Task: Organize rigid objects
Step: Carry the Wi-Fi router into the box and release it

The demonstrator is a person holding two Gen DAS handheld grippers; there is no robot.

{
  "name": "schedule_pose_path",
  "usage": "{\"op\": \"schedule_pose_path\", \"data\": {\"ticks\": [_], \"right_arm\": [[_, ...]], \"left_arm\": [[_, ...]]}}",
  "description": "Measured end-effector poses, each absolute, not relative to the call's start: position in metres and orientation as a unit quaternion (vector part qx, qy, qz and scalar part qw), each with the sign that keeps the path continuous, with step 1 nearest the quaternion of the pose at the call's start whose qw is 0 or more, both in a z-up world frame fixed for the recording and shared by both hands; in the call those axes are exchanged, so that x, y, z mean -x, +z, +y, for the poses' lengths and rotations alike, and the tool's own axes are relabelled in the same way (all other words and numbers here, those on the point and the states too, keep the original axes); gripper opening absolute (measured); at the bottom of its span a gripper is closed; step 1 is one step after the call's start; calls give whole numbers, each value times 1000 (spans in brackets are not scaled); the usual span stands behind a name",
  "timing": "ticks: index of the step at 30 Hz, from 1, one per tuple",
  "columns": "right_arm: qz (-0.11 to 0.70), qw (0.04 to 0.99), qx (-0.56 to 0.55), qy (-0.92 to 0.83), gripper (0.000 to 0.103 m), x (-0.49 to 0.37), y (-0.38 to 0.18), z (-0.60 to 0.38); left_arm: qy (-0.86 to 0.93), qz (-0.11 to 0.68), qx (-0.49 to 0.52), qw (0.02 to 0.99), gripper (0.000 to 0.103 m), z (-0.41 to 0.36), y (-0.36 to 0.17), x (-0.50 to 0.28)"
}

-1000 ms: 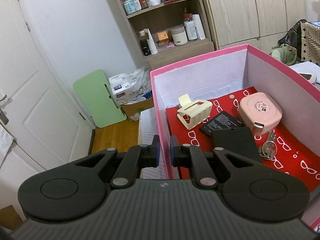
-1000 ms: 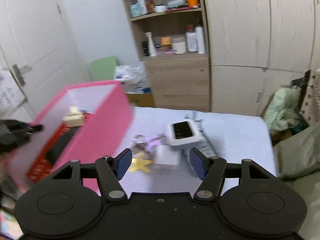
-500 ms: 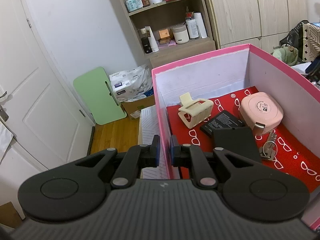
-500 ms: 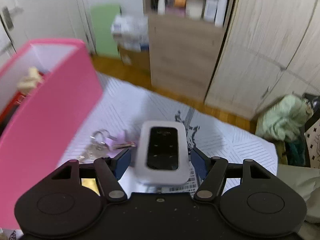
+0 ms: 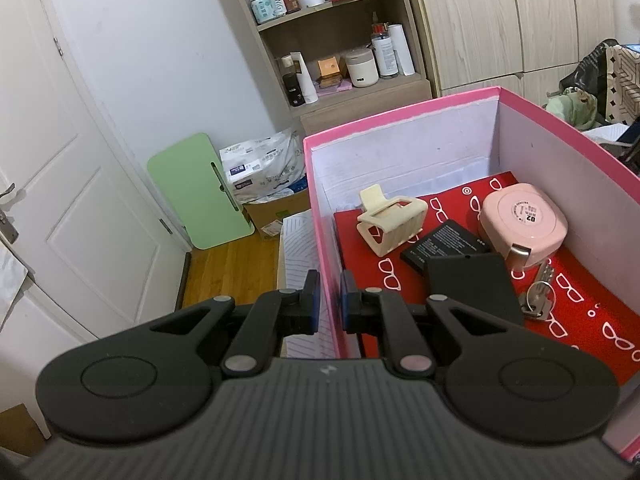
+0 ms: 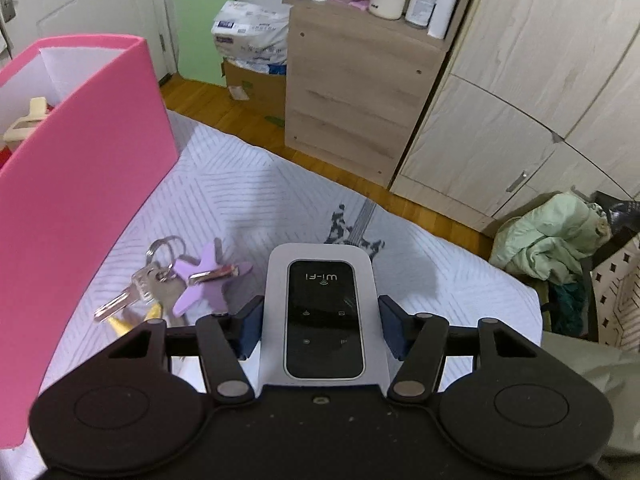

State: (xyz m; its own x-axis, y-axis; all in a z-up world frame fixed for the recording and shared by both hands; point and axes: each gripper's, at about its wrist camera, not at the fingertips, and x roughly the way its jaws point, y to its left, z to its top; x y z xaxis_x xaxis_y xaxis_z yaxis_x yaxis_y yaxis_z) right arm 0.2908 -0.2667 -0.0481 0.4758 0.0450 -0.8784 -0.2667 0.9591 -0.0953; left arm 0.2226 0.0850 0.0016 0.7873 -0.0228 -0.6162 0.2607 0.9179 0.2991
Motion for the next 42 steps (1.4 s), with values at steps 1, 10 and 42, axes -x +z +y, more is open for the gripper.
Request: {"op": "schedule_pose_path", "data": {"ticks": [1, 10, 42], "right_arm": [[502, 853, 111, 88, 65, -286, -45, -267], [481, 862, 136, 79, 65, -253, -18, -259], [350, 877, 217, 249, 65, -239, 83, -74]], "left_arm": [[-76, 317, -189, 926, 10, 85, 1, -222], [-76, 316, -188, 927, 10, 84, 2, -222], [-81, 322, -168, 928, 10, 88, 3, -225]]}}
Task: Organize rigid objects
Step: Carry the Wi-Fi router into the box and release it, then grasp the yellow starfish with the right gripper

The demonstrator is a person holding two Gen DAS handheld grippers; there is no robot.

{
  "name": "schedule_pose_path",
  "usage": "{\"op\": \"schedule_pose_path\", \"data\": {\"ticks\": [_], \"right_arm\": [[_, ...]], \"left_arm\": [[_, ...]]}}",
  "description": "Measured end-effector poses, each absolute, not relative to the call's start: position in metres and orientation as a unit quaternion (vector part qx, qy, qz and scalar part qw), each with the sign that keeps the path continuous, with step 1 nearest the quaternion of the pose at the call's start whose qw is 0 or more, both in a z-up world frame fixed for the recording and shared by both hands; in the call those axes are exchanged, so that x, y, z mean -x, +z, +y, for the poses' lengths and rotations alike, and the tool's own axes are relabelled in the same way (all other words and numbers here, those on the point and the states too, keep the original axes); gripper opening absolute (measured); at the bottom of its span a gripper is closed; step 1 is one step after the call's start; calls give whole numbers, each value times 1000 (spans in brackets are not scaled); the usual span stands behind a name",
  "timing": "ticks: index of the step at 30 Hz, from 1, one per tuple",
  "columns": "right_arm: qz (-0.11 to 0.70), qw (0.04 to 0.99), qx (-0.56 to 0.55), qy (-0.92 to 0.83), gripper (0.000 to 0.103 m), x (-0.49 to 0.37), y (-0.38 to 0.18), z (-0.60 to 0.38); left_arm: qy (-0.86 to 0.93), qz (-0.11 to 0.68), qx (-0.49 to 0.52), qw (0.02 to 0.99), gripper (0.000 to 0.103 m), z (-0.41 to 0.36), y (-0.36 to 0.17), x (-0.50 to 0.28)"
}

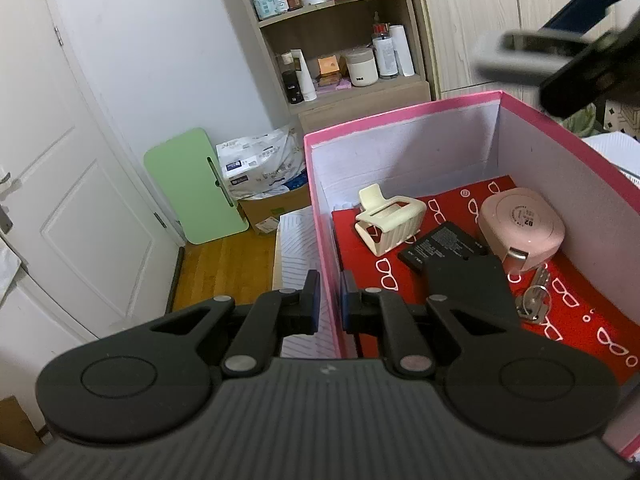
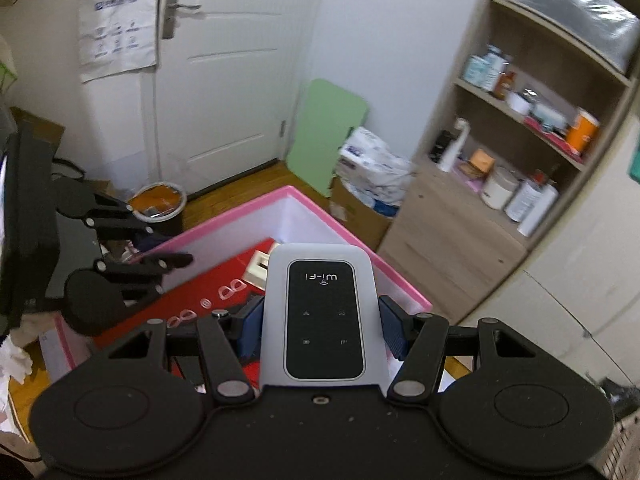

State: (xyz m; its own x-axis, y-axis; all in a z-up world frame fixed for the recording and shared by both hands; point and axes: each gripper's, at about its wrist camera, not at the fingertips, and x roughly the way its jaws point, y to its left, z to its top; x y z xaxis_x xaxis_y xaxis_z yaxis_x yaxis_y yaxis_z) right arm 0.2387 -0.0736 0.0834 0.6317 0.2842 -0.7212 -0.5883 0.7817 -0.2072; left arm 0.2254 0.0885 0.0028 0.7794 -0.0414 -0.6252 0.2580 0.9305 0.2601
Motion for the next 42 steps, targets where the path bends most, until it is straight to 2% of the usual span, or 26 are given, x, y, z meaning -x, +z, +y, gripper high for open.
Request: {"op": "schedule_pose_path", "data": {"ticks": [11, 24, 29, 37, 42], "right_arm": [[403, 834, 241, 290, 65, -283, 28, -30], [441, 825, 271, 225, 65, -317, -9, -35], [412, 849, 245, 222, 65, -300, 11, -53], [319, 911, 125, 230, 68, -221, 77, -119], [321, 925, 85, 183, 68, -193, 77, -165]], "left_arm": [[-78, 318, -156, 932, 10, 90, 5, -224], [-92, 318, -141, 933, 10, 94, 4, -224], [-93, 317, -140, 933, 10, 96, 5, -224], [-90, 316, -137, 935, 10, 96, 5, -226], [-91, 314, -136, 935, 10, 96, 4, -225]]}}
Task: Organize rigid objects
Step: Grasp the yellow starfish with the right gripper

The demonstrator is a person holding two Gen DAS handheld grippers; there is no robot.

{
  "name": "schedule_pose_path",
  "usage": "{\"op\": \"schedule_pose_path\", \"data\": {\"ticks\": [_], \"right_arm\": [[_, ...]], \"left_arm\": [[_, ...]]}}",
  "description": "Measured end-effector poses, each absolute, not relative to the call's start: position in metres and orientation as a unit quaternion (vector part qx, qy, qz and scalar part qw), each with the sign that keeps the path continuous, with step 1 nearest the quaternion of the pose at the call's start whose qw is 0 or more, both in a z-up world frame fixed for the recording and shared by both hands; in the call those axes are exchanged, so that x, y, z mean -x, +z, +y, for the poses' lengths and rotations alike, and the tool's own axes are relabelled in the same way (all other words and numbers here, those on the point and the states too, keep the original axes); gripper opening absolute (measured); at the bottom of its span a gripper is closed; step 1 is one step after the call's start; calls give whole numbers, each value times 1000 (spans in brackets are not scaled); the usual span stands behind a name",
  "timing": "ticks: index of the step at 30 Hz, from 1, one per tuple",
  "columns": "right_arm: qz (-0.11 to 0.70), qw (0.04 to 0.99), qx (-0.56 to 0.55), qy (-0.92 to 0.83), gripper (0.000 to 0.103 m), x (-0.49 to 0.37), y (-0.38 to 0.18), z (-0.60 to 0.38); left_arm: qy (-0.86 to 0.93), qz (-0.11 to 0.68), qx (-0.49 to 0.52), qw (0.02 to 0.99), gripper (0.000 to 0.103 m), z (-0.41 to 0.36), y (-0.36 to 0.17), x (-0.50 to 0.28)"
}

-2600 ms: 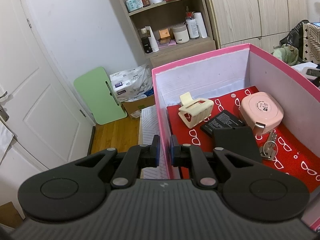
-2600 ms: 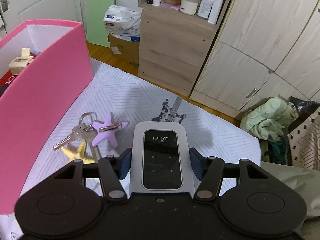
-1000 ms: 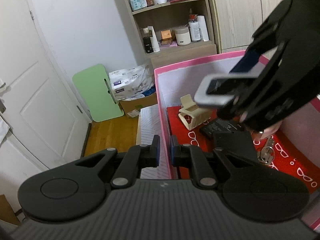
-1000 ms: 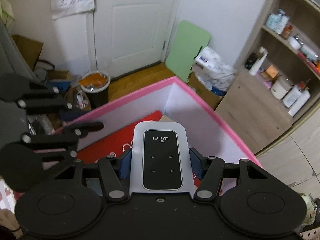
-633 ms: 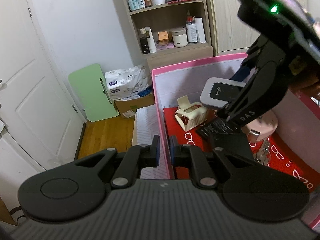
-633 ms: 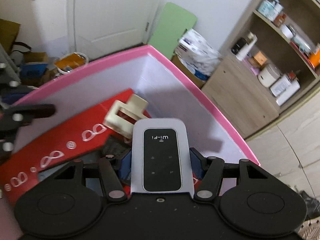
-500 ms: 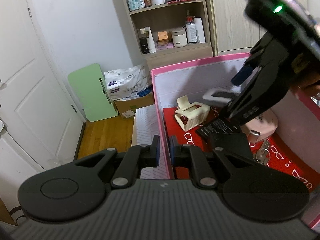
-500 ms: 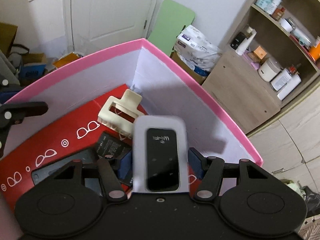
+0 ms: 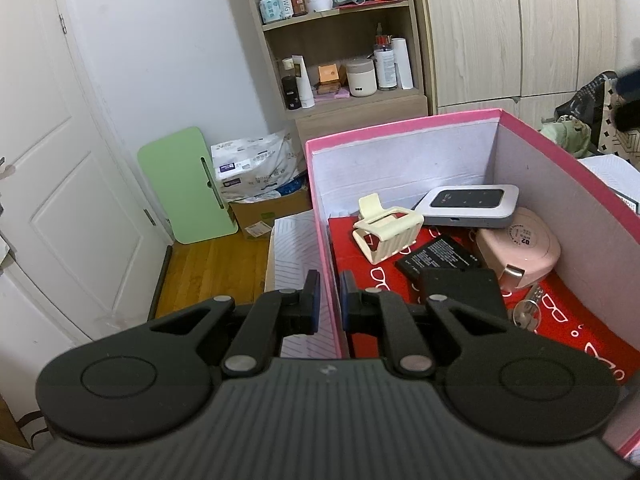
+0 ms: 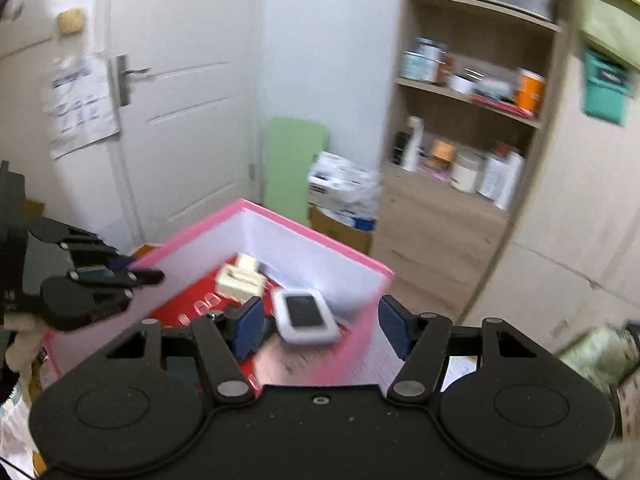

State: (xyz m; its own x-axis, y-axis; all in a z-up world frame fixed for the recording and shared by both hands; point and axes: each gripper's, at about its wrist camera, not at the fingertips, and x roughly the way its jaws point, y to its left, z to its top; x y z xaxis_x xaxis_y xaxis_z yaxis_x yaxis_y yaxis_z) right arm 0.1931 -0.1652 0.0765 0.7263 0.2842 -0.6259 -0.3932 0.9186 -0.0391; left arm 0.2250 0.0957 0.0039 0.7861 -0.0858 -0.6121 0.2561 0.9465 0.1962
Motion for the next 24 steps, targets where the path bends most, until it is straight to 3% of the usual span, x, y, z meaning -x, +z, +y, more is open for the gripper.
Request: {"op": "schedule_pose_path", "data": {"ticks": [7, 14, 24], "right_arm": [[397, 906, 3, 149, 64, -189, 26, -204], [434, 890, 24, 138, 52, -199, -22, -196], [464, 876, 63, 116, 48, -222, -60, -184]], "left_arm": [[-91, 315, -131, 936, 10, 97, 3, -226], [-88, 316, -128, 936, 10, 96, 4, -226], [-92, 316, -124, 936, 10, 97, 4, -225]]}}
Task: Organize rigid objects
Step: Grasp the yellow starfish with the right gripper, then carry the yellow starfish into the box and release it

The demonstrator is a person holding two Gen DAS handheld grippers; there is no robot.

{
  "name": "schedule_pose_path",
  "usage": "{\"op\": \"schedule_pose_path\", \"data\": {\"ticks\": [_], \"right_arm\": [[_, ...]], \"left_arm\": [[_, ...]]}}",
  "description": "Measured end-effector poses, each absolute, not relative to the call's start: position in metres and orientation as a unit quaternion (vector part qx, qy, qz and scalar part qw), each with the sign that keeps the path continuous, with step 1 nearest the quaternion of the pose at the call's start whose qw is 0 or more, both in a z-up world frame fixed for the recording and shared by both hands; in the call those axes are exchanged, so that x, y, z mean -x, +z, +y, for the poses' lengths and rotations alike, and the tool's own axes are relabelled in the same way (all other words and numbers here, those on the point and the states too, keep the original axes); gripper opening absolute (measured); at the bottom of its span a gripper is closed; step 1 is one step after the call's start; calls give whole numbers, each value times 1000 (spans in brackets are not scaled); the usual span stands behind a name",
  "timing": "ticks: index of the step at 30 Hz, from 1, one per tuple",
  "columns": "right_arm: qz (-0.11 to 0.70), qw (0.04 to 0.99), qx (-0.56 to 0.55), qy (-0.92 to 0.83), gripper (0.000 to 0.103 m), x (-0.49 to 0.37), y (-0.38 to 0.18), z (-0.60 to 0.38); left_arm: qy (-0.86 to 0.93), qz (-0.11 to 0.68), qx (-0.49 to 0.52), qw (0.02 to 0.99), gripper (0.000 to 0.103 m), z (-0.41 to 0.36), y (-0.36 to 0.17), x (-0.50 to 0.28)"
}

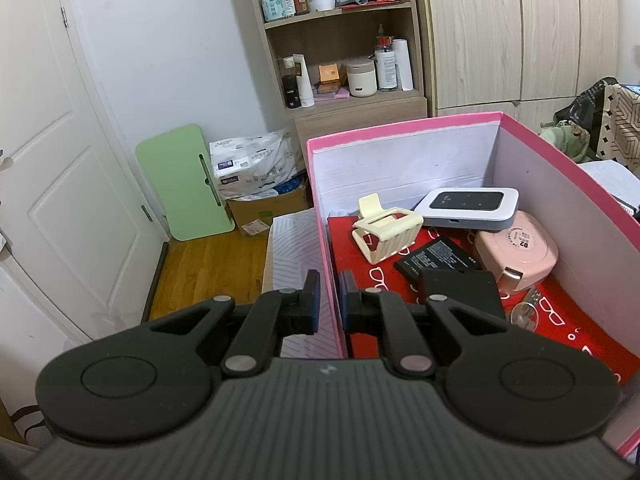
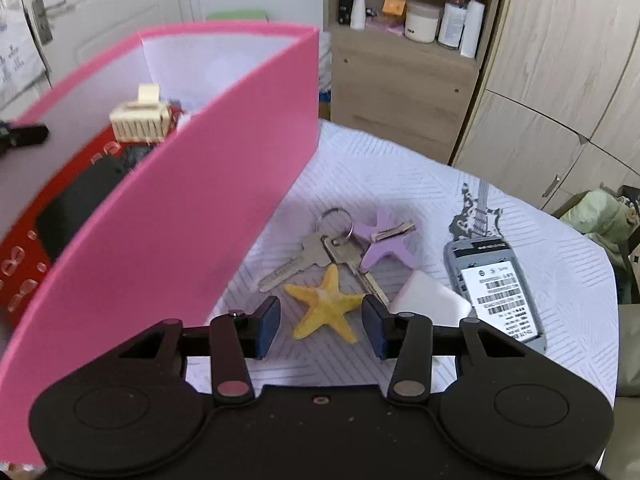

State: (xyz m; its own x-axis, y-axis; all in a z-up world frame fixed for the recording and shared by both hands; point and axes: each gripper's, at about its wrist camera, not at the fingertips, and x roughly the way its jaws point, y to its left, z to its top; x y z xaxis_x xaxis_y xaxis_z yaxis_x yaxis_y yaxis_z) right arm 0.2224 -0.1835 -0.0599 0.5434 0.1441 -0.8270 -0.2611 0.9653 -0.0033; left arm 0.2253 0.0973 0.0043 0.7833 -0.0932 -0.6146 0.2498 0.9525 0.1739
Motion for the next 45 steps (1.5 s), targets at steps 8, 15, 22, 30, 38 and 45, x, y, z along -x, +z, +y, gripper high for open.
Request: {"op": "schedule_pose_path", "data": {"ticks": [8, 15, 22, 30, 38, 45], "right_arm": [[451, 884, 63, 102, 30, -218, -51, -182], [438, 890, 82, 96, 30, -206, -36, -176], [406, 904, 103, 85, 30, -192, -5, -169], [356, 920, 142, 84, 30, -191, 41, -152], [320, 923, 172, 130, 30, -208, 75, -115], [353, 895, 180, 204, 30, -237, 65, -68]], "left_arm": [[-96, 314, -123, 937, 10, 98, 3, -226], [-94, 312, -123, 937, 10, 98, 3, -226], [-98, 311, -112, 939, 10, 101, 4, -224], [-101, 311, -108, 939, 10, 103, 5, -224], [-103, 310, -103, 939, 10, 104, 5, -224], [-98, 310, -108, 939, 10, 102, 5, -223]]}}
